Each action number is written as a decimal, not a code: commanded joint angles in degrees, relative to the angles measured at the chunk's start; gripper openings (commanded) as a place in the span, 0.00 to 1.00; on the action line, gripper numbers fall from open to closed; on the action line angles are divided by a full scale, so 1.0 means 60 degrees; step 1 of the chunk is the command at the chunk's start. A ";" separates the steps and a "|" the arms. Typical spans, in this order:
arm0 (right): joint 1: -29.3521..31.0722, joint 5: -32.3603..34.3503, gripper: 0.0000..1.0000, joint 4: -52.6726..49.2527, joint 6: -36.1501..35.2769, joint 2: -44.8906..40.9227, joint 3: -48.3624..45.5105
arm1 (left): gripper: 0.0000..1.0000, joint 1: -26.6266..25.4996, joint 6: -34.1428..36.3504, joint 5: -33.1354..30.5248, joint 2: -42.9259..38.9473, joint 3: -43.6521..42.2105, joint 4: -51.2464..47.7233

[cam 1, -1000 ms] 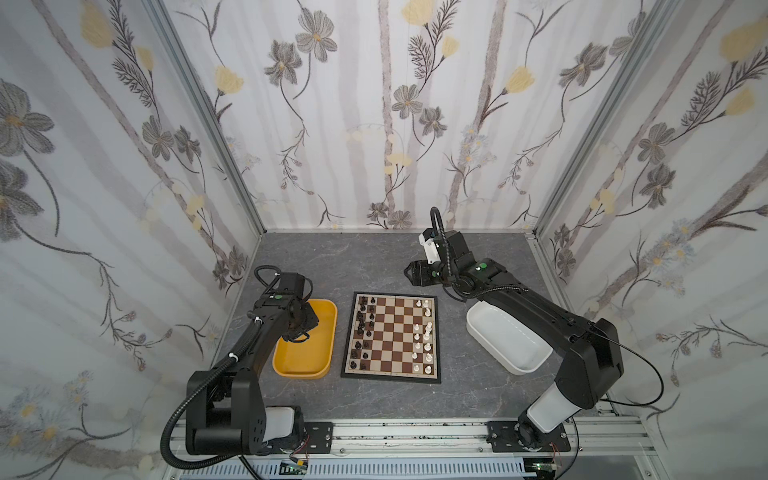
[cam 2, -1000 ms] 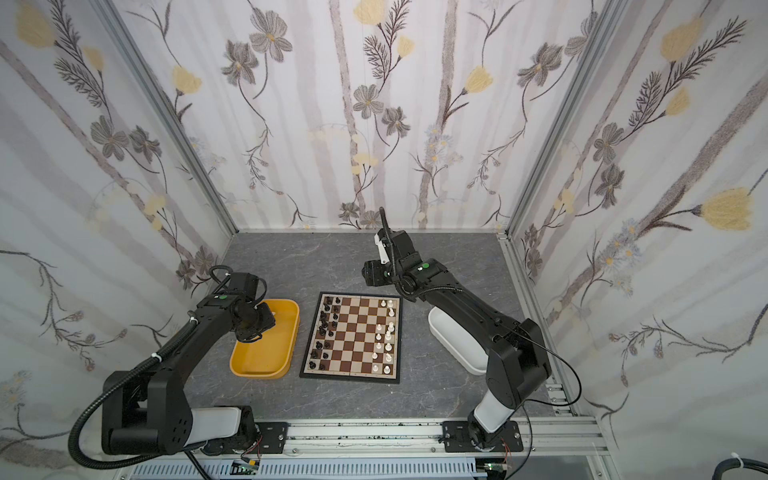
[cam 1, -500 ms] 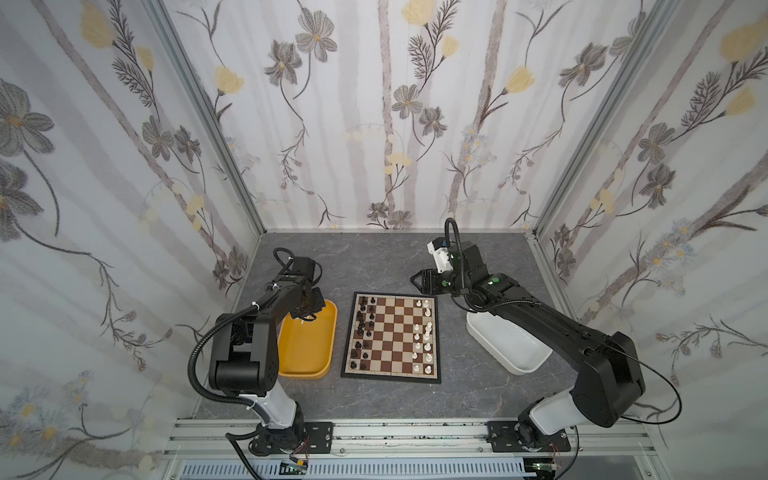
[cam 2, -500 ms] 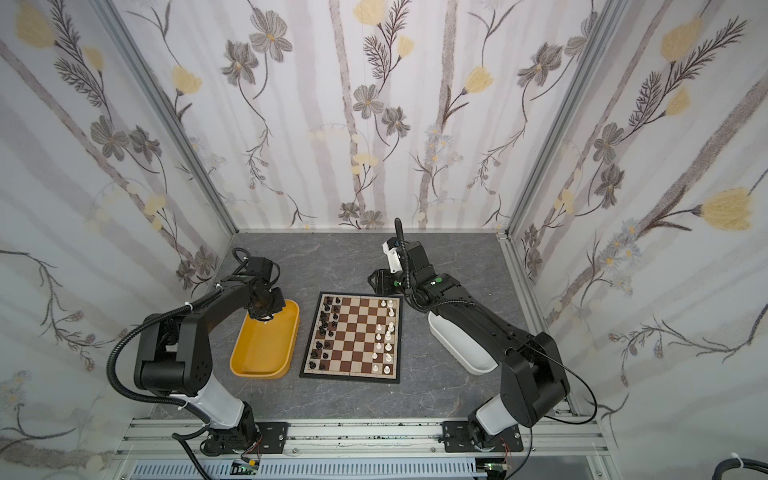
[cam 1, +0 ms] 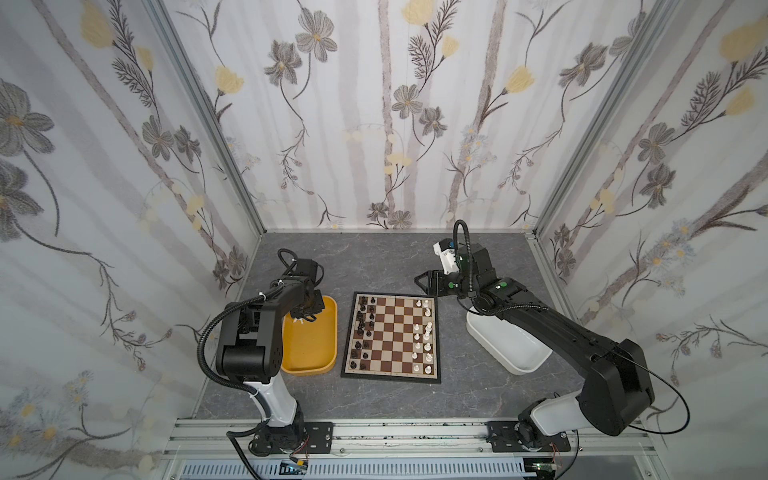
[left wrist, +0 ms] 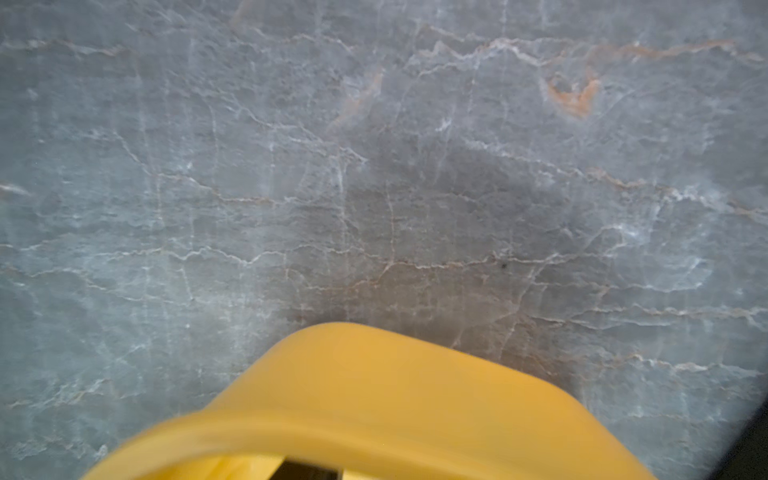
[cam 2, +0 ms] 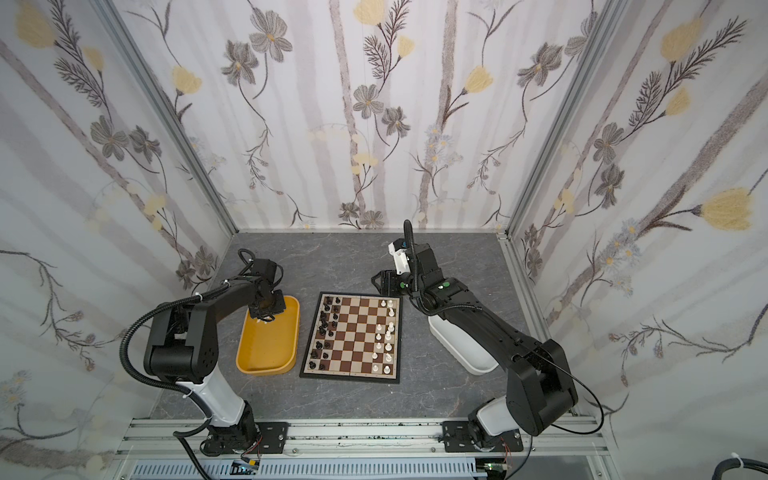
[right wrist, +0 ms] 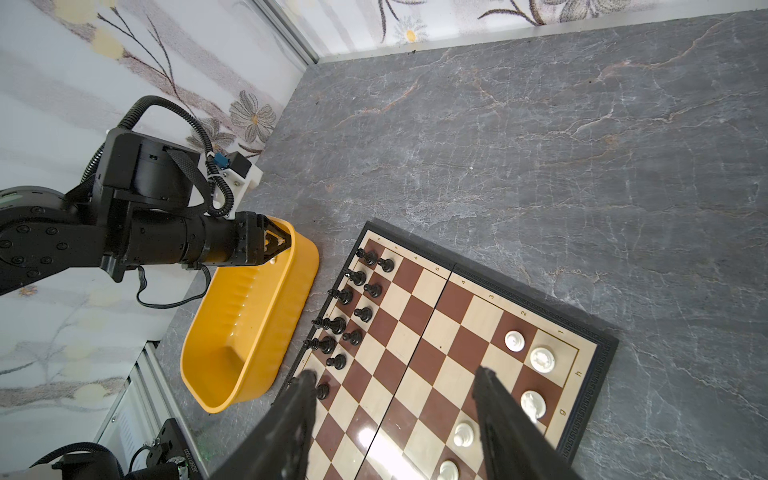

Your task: Set up the chess pieces on the board

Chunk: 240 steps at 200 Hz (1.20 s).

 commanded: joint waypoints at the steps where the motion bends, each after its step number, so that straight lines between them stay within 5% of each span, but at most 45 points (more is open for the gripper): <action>1: -0.0022 -0.0352 0.60 0.0560 0.0090 0.0082 -0.0016 | 0.41 -0.0001 -0.0085 -0.0306 -0.0181 -0.0040 0.0124; 105: -0.0108 -0.0542 0.60 0.0653 0.0195 -0.0096 -0.0134 | 0.44 0.0175 -0.0868 -0.0105 0.0642 0.0413 -0.0543; 176: -0.0189 -0.0727 0.60 0.0774 0.0291 -0.0118 -0.0287 | 0.29 0.0061 -0.0940 0.0713 0.0614 0.0176 -0.0008; 240: -0.0190 -0.0846 0.59 0.0901 0.0401 -0.0121 -0.0497 | 0.27 0.0028 -0.1233 0.1236 0.0033 -0.0016 0.0649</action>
